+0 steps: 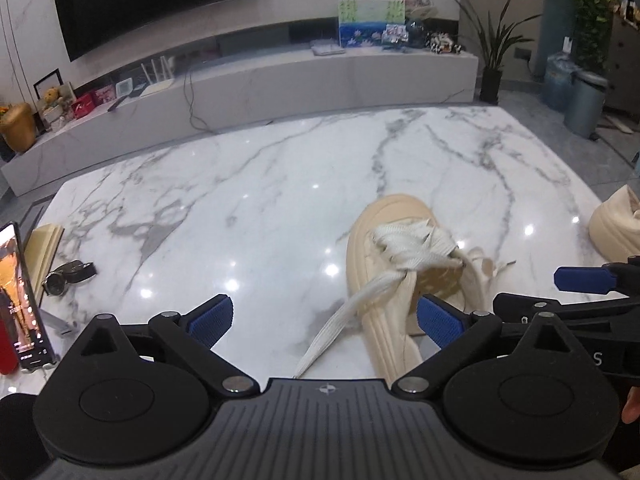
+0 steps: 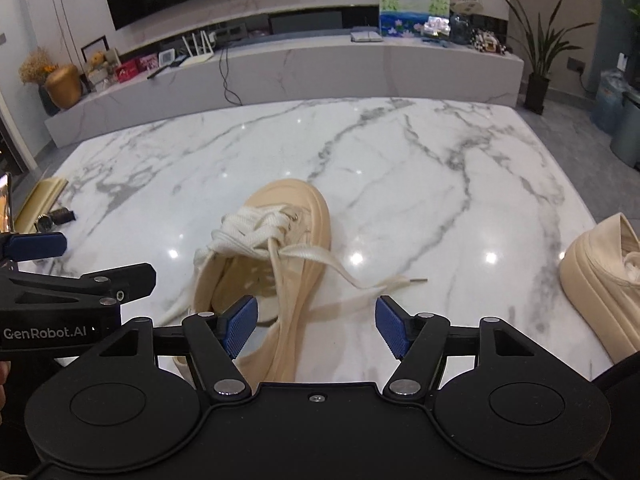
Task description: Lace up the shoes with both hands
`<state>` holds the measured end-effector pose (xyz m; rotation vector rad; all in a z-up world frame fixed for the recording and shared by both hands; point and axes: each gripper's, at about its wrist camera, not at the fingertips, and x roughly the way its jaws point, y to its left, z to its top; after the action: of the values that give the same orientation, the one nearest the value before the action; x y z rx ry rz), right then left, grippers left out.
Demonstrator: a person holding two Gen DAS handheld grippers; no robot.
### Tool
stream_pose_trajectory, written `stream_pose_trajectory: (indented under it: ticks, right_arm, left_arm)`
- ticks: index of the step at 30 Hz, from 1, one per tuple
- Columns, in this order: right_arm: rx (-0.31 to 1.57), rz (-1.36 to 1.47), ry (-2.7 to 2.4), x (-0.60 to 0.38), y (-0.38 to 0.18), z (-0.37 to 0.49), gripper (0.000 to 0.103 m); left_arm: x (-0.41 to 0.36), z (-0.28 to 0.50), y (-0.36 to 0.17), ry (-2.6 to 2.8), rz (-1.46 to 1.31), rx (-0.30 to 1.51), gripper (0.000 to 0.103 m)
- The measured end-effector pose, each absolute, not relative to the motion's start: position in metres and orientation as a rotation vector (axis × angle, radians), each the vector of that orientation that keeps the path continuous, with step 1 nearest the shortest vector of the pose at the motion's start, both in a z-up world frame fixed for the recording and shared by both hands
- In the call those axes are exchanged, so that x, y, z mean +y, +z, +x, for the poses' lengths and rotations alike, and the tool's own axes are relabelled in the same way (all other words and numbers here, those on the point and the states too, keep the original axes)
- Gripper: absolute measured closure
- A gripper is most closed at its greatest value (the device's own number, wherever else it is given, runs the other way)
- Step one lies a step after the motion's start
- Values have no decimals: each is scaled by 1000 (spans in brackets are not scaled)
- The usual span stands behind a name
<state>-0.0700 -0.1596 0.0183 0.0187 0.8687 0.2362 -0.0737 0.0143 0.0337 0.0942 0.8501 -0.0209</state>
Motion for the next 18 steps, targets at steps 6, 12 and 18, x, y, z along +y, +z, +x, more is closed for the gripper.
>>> stream_pose_trajectory:
  ticks: [6, 12, 18]
  right_arm:
    - [854, -1, 220, -159, 20, -74, 40]
    - [826, -29, 257, -154, 26, -79, 40]
    - [837, -26, 264, -153, 25, -77, 40]
  left_arm:
    - [16, -76, 43, -19, 50, 872, 3]
    - [18, -76, 46, 9, 42, 870, 3]
    - [17, -74, 43, 17, 37, 880, 3]
